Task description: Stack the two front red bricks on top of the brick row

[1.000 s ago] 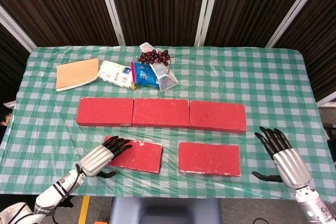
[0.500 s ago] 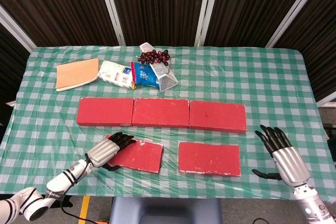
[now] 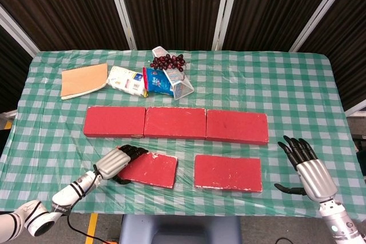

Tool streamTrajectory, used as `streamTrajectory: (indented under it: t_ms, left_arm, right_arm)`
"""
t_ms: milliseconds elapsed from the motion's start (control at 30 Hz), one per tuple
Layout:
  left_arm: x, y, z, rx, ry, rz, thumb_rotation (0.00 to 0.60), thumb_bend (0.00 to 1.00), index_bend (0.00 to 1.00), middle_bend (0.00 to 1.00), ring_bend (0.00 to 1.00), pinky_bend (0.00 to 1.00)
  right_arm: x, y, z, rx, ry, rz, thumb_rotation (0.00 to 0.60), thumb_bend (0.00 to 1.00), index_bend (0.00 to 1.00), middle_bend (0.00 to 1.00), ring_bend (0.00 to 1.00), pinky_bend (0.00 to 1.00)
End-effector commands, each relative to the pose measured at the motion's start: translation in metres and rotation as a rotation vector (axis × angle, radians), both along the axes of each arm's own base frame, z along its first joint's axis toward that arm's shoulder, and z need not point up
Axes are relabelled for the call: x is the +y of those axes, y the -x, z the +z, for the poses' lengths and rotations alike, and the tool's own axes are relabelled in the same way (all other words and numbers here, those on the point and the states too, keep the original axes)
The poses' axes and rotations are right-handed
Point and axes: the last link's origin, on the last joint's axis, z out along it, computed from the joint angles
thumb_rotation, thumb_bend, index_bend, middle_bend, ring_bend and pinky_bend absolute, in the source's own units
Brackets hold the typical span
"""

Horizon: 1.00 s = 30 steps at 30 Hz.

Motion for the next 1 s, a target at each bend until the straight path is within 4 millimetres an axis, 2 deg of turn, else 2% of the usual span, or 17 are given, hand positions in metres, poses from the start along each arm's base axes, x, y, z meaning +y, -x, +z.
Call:
streamTrajectory:
  t_ms: [33, 300, 467, 700, 1000]
  left_arm:
    - [-0.001, -0.002, 0.003, -0.011, -0.010, -0.007, 0.600, 0.25, 0.06, 0.50, 0.46, 0.57]
    - [-0.005, -0.015, 0.019, -0.076, -0.072, -0.054, 0.600, 0.25, 0.08, 0.58, 0.53, 0.62]
    - [0.003, -0.027, 0.038, -0.135, -0.125, -0.009, 0.600, 0.26, 0.07, 0.59, 0.54, 0.63]
    - [0.041, -0.047, 0.060, -0.137, -0.278, 0.007, 0.600, 0.26, 0.05, 0.59, 0.55, 0.63]
    - [0.093, -0.063, 0.052, -0.081, -0.248, 0.088, 0.600, 0.26, 0.05, 0.60, 0.56, 0.64]
  right_arm:
    - [0.000, 0.000, 0.000, 0.000, 0.000, 0.000, 0.523, 0.15, 0.00, 0.00, 0.00, 0.00]
    - [0.001, 0.000, 0.001, -0.002, 0.000, 0.001, 0.523, 0.15, 0.00, 0.00, 0.00, 0.00]
    - [0.000, 0.001, 0.002, -0.001, -0.003, -0.001, 0.523, 0.15, 0.00, 0.00, 0.00, 0.00]
    - [-0.003, 0.001, 0.000, 0.004, -0.005, -0.008, 0.523, 0.15, 0.00, 0.00, 0.00, 0.00]
    - [-0.006, 0.001, -0.002, 0.011, 0.001, -0.016, 0.524, 0.15, 0.00, 0.00, 0.00, 0.00]
